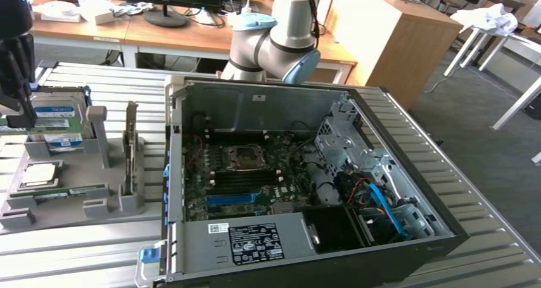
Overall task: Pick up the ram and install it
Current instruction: 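Pick up the ram and move it above insertion slot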
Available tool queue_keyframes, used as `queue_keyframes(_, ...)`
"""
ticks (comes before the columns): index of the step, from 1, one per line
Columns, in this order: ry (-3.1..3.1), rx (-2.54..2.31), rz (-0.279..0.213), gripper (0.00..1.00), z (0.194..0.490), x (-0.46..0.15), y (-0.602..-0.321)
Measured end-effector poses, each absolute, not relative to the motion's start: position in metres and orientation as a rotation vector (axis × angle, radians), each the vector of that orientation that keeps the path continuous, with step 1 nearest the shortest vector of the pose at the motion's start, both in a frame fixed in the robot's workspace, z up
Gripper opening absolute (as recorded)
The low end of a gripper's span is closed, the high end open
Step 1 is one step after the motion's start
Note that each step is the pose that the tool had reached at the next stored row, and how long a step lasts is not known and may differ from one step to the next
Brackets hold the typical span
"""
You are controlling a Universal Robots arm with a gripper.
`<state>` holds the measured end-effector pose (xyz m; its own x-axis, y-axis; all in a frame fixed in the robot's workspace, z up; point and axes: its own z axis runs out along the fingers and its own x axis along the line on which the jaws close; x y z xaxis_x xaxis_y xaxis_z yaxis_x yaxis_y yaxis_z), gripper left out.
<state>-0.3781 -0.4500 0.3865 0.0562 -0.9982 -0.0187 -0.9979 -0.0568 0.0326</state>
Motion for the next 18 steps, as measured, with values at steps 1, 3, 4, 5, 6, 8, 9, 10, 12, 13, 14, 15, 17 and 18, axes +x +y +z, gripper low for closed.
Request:
queue_keyframes(1,-2.15,2.275,-0.056,0.13,0.3874,-0.3781,-0.45)
queue_keyframes(3,-2.15,2.275,-0.056,0.13,0.3892,-0.3781,-0.45)
queue_keyframes(4,-2.15,2.275,-0.056,0.13,0.3901,-0.3781,-0.45)
queue_keyframes(5,-2.15,2.275,-0.056,0.13,0.3911,-0.3781,-0.45)
queue_keyframes(6,-2.15,2.275,-0.056,0.13,0.3923,-0.3781,-0.45)
queue_keyframes(8,-2.15,2.275,-0.056,0.13,0.3947,-0.3781,-0.45)
queue_keyframes(9,-2.15,2.275,-0.056,0.13,0.3956,-0.3781,-0.4499)
queue_keyframes(10,-2.15,2.275,-0.056,0.13,0.3961,-0.378,-0.45)
queue_keyframes(12,-2.15,2.275,-0.056,0.13,0.3961,-0.378,-0.45)
queue_keyframes(13,-2.15,2.275,-0.056,0.13,0.3962,-0.378,-0.45)
queue_keyframes(14,-2.15,2.275,-0.056,0.13,0.3962,-0.378,-0.45)
queue_keyframes(15,-2.15,2.275,-0.056,0.13,0.3962,-0.378,-0.45)
queue_keyframes(17,-2.15,2.275,-0.056,0.13,0.3963,-0.378,-0.45)
queue_keyframes(18,-2.15,2.275,-0.056,0.13,0.3963,-0.378,-0.45)
